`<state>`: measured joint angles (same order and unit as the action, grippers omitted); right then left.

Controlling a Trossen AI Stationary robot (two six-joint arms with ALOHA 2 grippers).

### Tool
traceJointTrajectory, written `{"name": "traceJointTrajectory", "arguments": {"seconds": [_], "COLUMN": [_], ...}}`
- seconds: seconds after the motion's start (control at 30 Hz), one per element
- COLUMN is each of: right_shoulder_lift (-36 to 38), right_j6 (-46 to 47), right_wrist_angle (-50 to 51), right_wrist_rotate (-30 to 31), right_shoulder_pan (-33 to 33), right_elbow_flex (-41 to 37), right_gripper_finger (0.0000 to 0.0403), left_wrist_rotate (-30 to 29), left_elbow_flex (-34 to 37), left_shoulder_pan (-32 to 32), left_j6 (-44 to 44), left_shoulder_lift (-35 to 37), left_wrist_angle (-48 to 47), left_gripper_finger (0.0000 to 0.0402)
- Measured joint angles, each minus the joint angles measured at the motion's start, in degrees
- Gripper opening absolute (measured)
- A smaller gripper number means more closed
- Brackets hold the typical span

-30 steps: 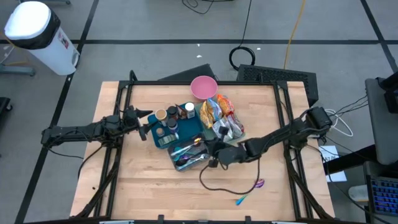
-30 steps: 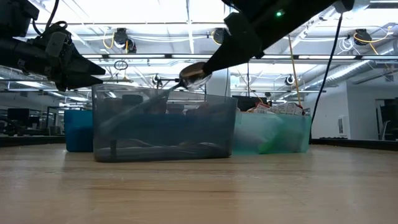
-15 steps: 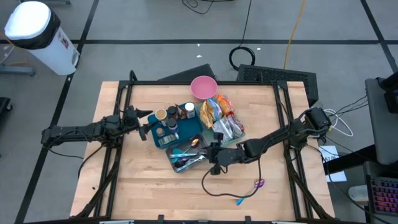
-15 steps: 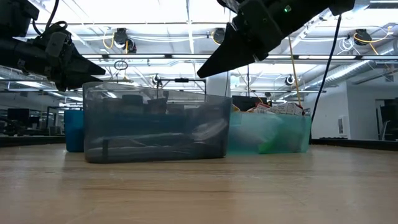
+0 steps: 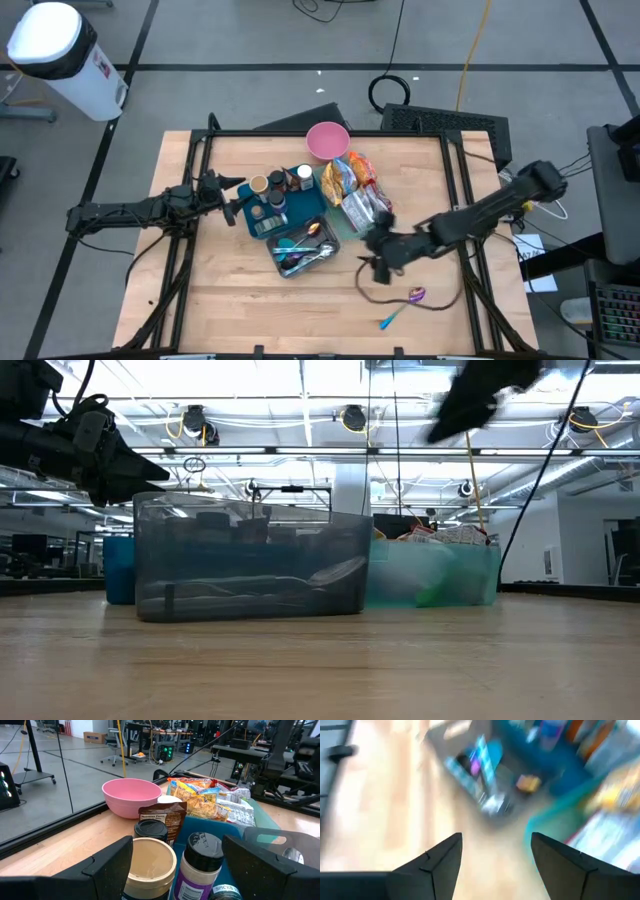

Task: Pick & Place Food Item
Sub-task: Put the blue spoon into the black bin

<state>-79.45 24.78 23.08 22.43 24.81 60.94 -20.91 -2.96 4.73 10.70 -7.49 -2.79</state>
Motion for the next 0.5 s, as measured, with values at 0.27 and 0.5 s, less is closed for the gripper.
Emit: {"name": "traceJointTrajectory", "arguments": {"seconds": [0.27, 0.5], "right_shoulder_lift": [11.67, 18.29], "right_j6": [24.88, 42.99], "right_wrist_angle": [10.16, 8.02], "right_wrist_rotate": [-14.84, -19.64], "right_shoulder_pan": [8.34, 14.94], "right_elbow_flex": [-11.11, -24.82], "right_gripper_finger": [0.0221, 0.0208], "left_wrist_rotate": [-0.02, -0.02], "left_elbow_flex": [0.0, 0.0], "left_shoulder_pan": [0.0, 0.01], "left_j6": [0.01, 0.01], "left_shoulder_lift": [0.02, 0.0], "left_wrist_angle": [0.0, 0.0], "left_gripper_finger": [0.0308, 0.0308]}}
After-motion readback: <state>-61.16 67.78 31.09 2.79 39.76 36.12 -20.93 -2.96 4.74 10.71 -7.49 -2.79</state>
